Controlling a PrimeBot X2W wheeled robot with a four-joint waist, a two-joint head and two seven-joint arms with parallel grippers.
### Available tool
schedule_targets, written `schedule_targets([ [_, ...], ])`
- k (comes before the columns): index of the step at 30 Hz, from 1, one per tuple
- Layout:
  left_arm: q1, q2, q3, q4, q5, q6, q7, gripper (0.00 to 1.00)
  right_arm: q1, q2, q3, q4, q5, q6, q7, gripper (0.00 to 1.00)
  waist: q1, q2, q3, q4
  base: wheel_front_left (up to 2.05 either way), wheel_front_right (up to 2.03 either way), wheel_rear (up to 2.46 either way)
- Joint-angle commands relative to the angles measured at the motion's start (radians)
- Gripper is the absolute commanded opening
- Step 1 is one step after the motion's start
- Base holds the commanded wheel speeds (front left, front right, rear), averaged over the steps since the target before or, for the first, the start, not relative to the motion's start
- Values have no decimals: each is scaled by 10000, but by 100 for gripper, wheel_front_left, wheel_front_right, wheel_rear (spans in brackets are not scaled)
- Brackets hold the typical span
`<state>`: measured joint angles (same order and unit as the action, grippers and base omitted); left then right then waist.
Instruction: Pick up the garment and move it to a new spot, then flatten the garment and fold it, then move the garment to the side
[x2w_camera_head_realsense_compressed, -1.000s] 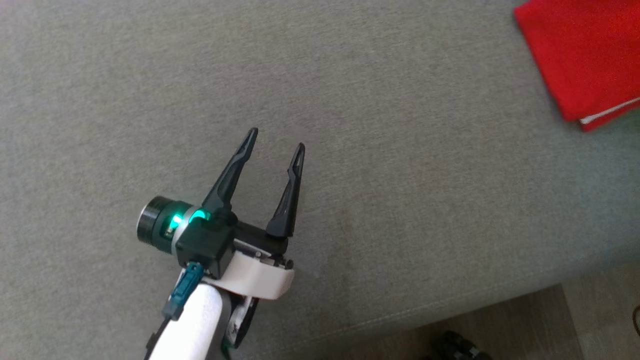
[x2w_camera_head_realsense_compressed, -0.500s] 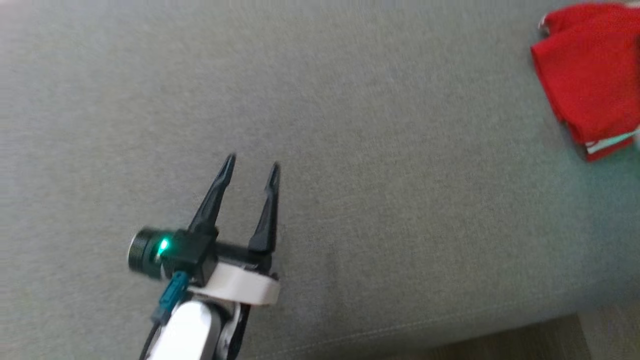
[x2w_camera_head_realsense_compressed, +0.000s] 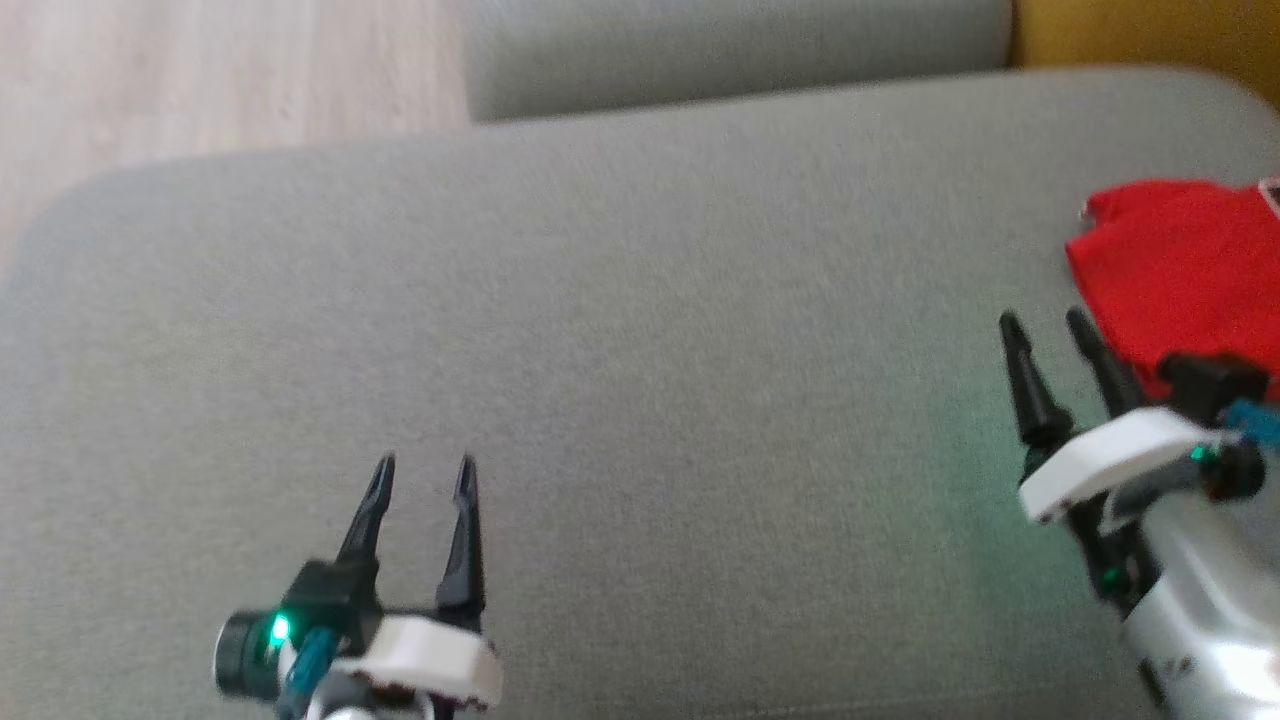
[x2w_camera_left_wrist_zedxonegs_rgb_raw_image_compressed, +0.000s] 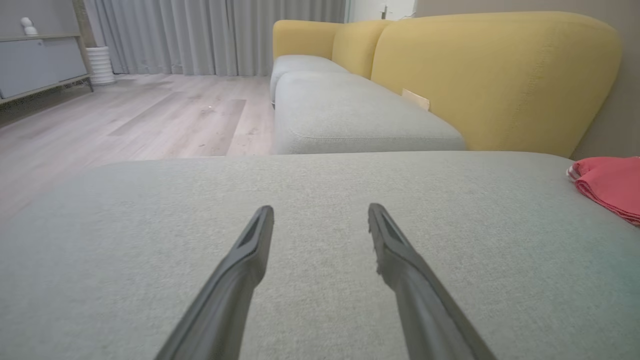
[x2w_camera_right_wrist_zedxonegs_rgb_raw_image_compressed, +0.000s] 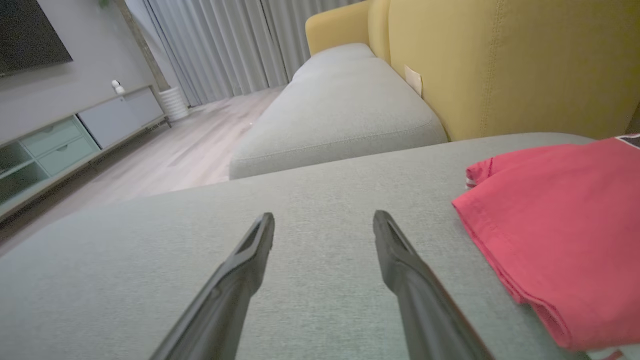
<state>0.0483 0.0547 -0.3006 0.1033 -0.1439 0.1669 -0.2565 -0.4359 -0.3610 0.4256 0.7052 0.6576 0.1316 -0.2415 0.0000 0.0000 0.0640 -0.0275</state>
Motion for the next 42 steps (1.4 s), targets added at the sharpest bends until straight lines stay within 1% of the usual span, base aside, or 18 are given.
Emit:
schedule_targets([
  [1, -92, -44, 423, -275, -87, -3, -53, 100, 99, 66, -154, -351, -195, -9, -166, 100, 0, 0, -640, 340, 0, 0, 0],
  [2, 9, -44, 474, -271, -83, -9, -53, 100, 293, 241, -347, -520, -451, -9, -185, 100, 0, 0, -733, 372, 0, 0, 0],
  [4, 171, -44, 576, -285, -74, -8, -53, 100, 759, 655, -1094, -1160, -1022, -9, -195, 100, 0, 0, -895, 414, 0, 0, 0],
  [7, 371, -44, 642, -326, -3, -89, -53, 100, 1864, 1198, -2178, -2309, -2206, -9, -198, 100, 0, 0, -1179, 527, 0, 0, 0],
  [11, 679, -44, 802, -457, 51, -167, -53, 100, 3373, 1819, -3068, -3853, -3486, -9, -200, 100, 0, 0, -1456, 565, 0, 0, 0],
  [15, 942, -45, 893, -648, 229, -288, -53, 100, 4503, 2009, -3119, -4658, -4171, -9, -201, 100, 0, 0, -1605, 603, 0, 0, 0],
  [19, 1187, -45, 943, -815, 347, -439, -53, 100, 5055, 2175, -3150, -4962, -4328, -9, -201, 100, 0, 0, -1704, 588, 0, 0, 0],
  [25, 1493, -45, 1048, -1026, 470, -567, -53, 100, 5351, 2211, -3111, -5180, -4460, -9, -202, 100, 0, 0, -1795, 510, 0, 0, 0],
  [31, 1542, -45, 1042, -1180, 400, -880, -53, 100, 5374, 2233, -3152, -5295, -4519, -9, -202, 100, 0, 0, -1811, 557, 0, 0, 0],
  [32, 1543, -45, 1066, -1217, 421, -876, -53, 100, 5373, 2236, -3158, -5314, -4526, -9, -202, 100, 0, 0, -1813, 564, 0, 0, 0],
  [33, 1548, -45, 1118, -1266, 597, -774, -53, 100, 5366, 2244, -3164, -5344, -4534, -9, -202, 100, 0, 0, -1812, 561, 0, 0, 0],
  [34, 1938, 27, 770, -906, 565, -789, 1, 0, 5685, 2289, -3337, -4990, -4475, 0, -83, 0, 0, 0, -1813, 562, 0, 0, 0],
  [37, 1978, 27, 747, -629, 534, -790, 12, 0, 5722, 2295, -3309, -4718, -4463, 0, -73, 0, 0, 0, -1812, 563, 0, 0, 0],
  [42, 1916, 55, 825, -695, -113, -821, 91, 0, 5635, 2324, -3375, -4731, -3891, 0, 59, 0, 0, 0, -1760, 549, 0, 0, 0],
])
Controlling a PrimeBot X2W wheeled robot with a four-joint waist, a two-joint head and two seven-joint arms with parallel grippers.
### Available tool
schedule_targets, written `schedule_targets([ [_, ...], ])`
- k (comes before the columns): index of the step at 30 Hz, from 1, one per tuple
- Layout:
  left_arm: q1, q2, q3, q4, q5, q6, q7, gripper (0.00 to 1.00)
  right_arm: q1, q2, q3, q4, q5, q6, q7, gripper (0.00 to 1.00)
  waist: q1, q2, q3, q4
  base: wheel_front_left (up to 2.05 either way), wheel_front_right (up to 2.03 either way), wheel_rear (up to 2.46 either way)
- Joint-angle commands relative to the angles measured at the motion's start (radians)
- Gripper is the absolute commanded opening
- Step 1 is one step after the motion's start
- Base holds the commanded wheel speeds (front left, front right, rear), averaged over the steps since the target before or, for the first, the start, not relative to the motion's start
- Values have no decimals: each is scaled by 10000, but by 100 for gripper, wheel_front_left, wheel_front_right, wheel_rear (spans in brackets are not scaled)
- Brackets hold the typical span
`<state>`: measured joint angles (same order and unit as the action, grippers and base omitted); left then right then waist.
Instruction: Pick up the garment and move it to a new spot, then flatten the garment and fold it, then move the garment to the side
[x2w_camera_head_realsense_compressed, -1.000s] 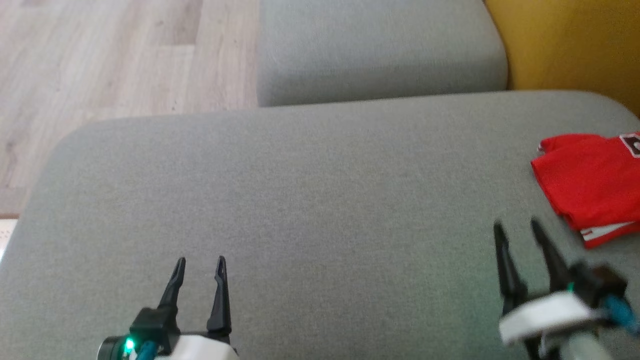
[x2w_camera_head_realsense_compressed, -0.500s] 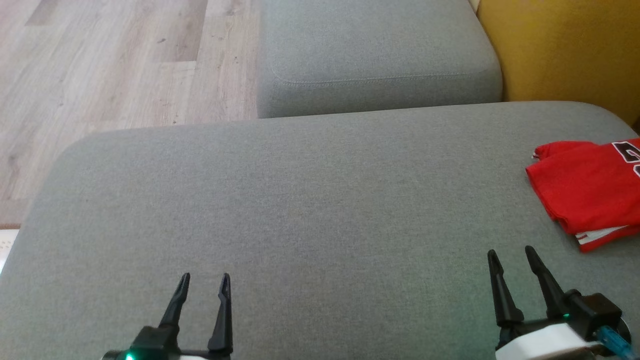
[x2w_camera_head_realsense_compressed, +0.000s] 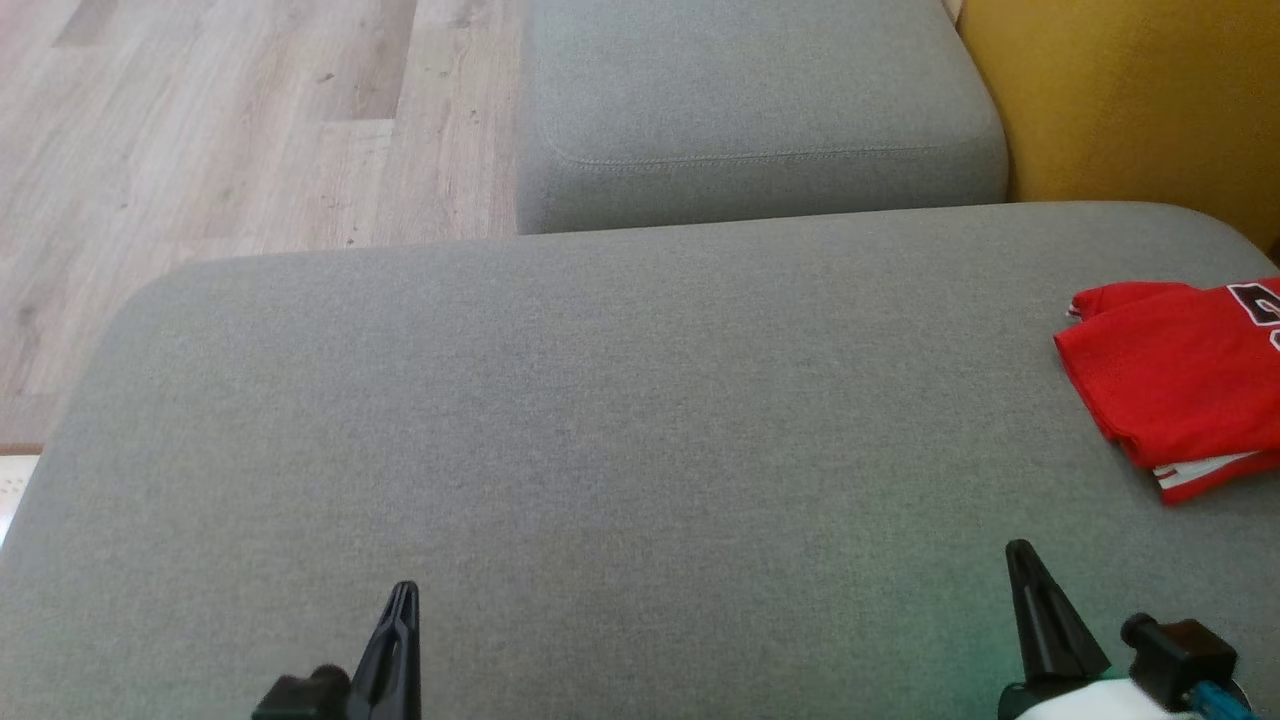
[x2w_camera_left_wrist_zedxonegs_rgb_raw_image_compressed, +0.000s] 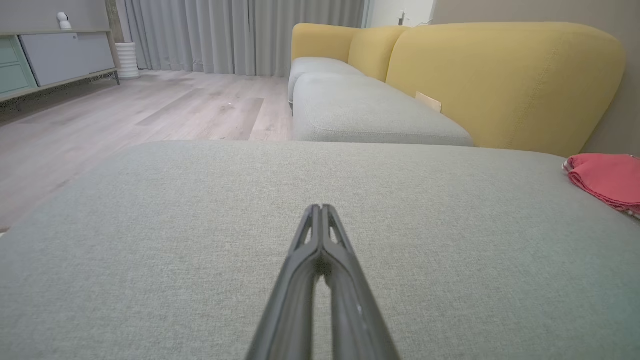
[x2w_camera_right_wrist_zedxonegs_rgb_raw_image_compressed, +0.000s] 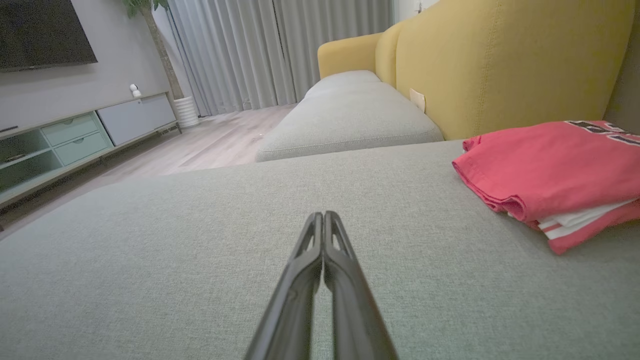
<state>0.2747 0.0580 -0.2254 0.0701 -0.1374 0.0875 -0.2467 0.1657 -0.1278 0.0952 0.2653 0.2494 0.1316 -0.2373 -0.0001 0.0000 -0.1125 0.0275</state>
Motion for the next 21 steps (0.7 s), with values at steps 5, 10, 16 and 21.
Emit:
schedule_targets([
  [5, -512, 69, 167, -241, -847, -129, 113, 0, -483, 13, -147, -321, 766, -1, 158, 0, 1, 0, 53, -13, 0, 0, 0],
  [10, -677, 103, 253, -109, -1499, -235, 227, 0, -583, 38, -223, -312, 1334, -1, 296, 0, 1, 0, 99, -24, 0, 0, 0],
  [16, -867, 138, 360, 33, -2274, -354, 364, 0, -702, 69, -315, -303, 2013, -2, 463, 0, 1, 0, 156, -37, 0, 0, 0],
  [21, -1017, 164, 454, 138, -2916, -448, 481, 0, -800, 97, -392, -298, 2577, -2, 603, 0, 1, 0, 204, -48, 0, 0, 0],
])
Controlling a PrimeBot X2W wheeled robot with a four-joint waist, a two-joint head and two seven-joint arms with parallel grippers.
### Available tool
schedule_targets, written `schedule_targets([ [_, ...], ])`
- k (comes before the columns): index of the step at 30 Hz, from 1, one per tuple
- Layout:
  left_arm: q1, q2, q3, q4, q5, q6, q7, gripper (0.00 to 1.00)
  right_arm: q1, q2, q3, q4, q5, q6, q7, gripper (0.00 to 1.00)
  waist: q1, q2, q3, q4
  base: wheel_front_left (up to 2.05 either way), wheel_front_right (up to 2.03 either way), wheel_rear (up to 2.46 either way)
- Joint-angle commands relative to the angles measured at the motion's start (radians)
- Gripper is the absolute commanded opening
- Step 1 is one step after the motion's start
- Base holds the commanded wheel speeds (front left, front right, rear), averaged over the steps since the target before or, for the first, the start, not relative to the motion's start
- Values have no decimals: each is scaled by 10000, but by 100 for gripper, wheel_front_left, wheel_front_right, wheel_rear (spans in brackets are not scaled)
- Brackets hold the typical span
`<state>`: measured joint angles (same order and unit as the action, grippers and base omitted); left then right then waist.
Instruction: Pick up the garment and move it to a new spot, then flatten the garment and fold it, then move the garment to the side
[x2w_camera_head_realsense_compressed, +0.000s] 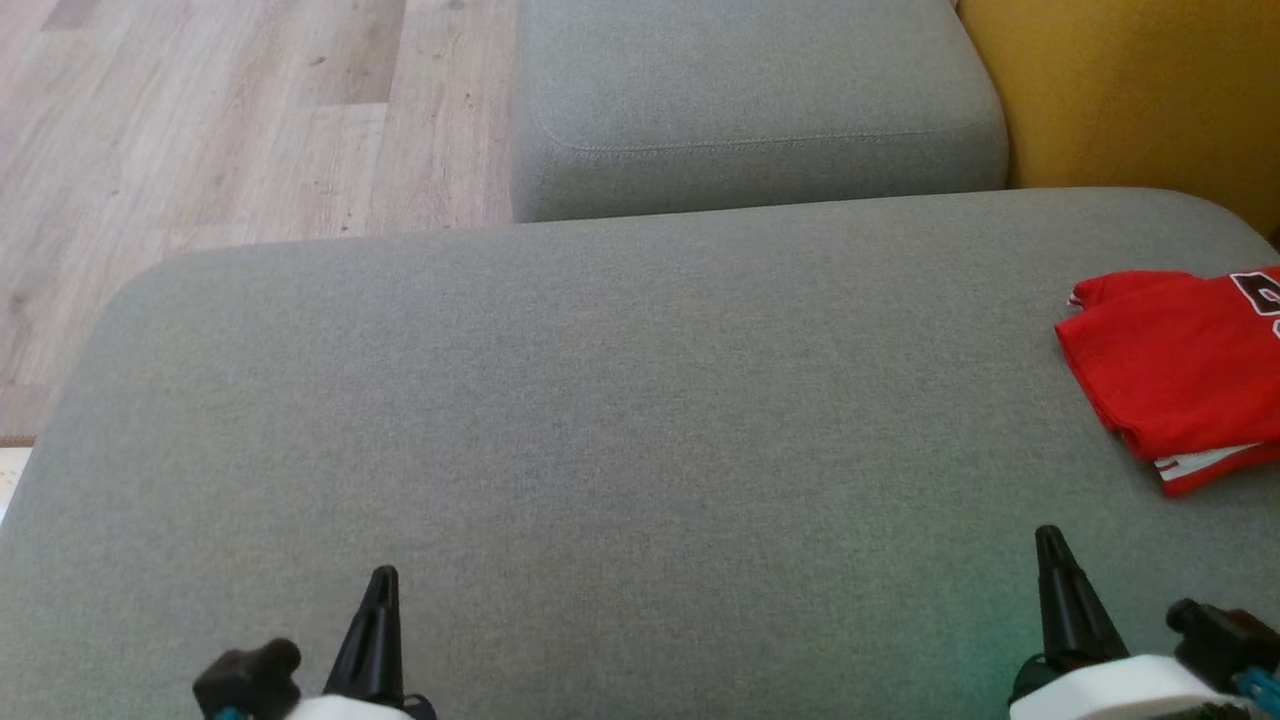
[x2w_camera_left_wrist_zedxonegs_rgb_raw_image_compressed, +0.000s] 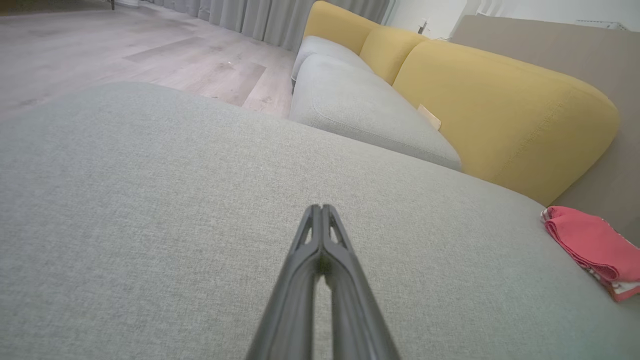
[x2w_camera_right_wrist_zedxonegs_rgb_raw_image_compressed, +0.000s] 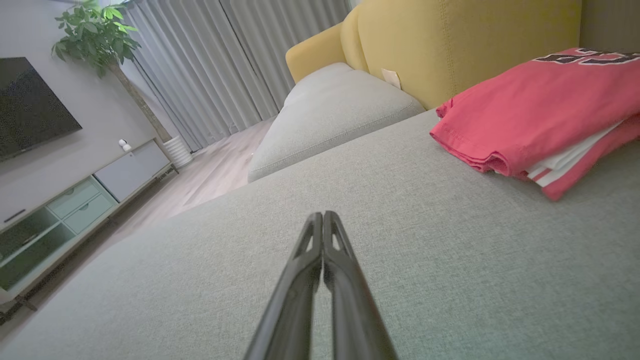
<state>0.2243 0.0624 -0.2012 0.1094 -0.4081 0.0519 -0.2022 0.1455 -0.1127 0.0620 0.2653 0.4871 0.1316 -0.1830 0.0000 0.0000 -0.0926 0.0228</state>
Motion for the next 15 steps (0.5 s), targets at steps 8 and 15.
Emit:
schedule_targets([
  [8, -745, 157, 370, -104, -1226, -235, 226, 0, -753, -9, -185, -290, 1098, -3, 284, 0, 0, 0, 81, -19, 0, 0, 0],
  [15, -940, 181, 522, -8, -2109, -358, 400, 0, -889, 32, -297, -284, 1886, -3, 483, 0, 0, 0, 149, -35, 0, 0, 0],
])
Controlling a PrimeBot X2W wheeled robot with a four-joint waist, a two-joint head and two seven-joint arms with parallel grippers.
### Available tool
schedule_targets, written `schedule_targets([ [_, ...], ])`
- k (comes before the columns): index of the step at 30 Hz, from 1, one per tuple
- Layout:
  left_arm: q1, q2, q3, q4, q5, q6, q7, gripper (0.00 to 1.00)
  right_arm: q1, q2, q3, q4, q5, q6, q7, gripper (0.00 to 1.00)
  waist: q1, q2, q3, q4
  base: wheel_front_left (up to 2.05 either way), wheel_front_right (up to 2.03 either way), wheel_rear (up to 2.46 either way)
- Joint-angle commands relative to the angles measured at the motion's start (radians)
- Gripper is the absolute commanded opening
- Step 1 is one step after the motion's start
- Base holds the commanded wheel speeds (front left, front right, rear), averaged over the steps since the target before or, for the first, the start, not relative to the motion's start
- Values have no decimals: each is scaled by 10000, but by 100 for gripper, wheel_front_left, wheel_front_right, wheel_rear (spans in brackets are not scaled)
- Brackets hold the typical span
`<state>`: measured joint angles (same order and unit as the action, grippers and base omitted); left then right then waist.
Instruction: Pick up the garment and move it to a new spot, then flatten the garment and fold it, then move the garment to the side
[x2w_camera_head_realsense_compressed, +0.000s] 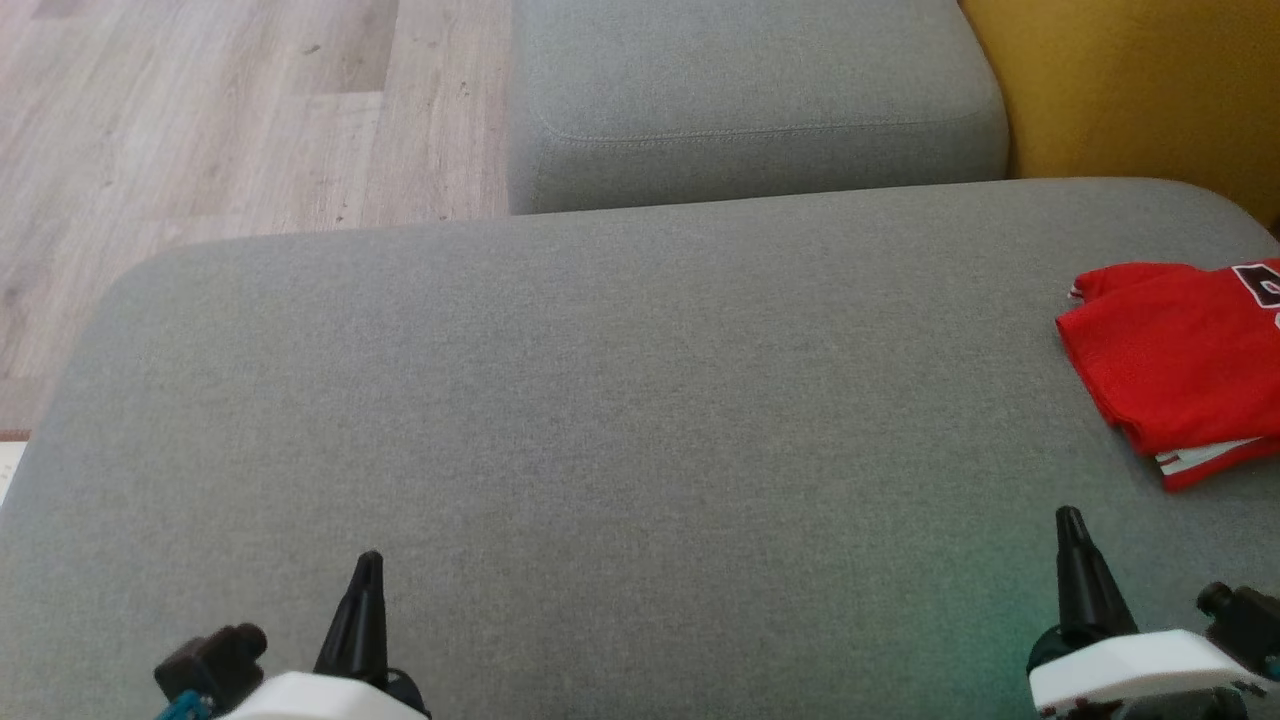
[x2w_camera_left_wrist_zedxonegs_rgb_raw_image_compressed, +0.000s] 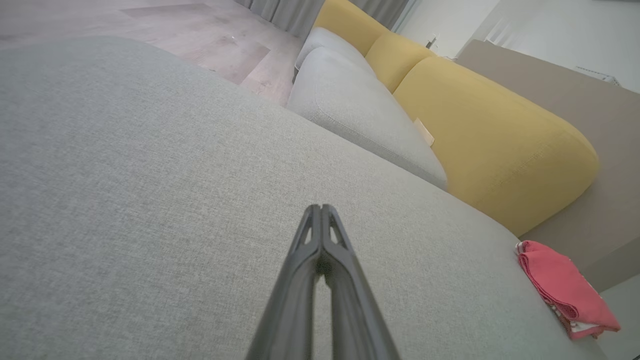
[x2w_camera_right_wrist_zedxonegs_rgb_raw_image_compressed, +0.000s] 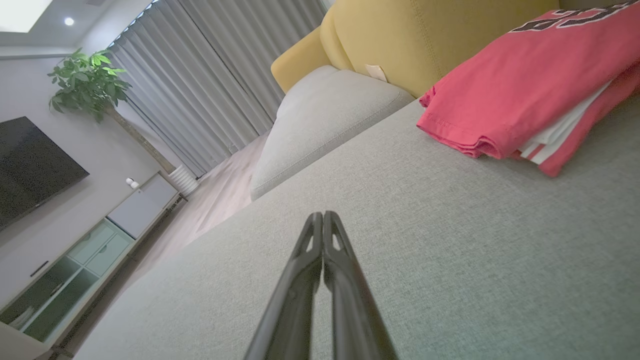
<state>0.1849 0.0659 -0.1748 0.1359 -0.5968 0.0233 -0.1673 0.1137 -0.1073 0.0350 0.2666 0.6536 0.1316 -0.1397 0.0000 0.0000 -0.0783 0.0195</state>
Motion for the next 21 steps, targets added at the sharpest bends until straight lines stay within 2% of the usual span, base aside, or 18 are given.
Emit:
schedule_targets([
  [1, -573, 150, 279, -258, -348, -90, 76, 0, -590, -15, -43, -297, 334, -3, 78, 0, 0, 0, 16, -4, 0, 0, 0],
  [21, -1096, 188, 726, 32, -2715, -423, 580, 0, -961, 103, -353, -281, 2465, -5, 623, 0, 0, 0, 199, -48, 0, 0, 0],
])
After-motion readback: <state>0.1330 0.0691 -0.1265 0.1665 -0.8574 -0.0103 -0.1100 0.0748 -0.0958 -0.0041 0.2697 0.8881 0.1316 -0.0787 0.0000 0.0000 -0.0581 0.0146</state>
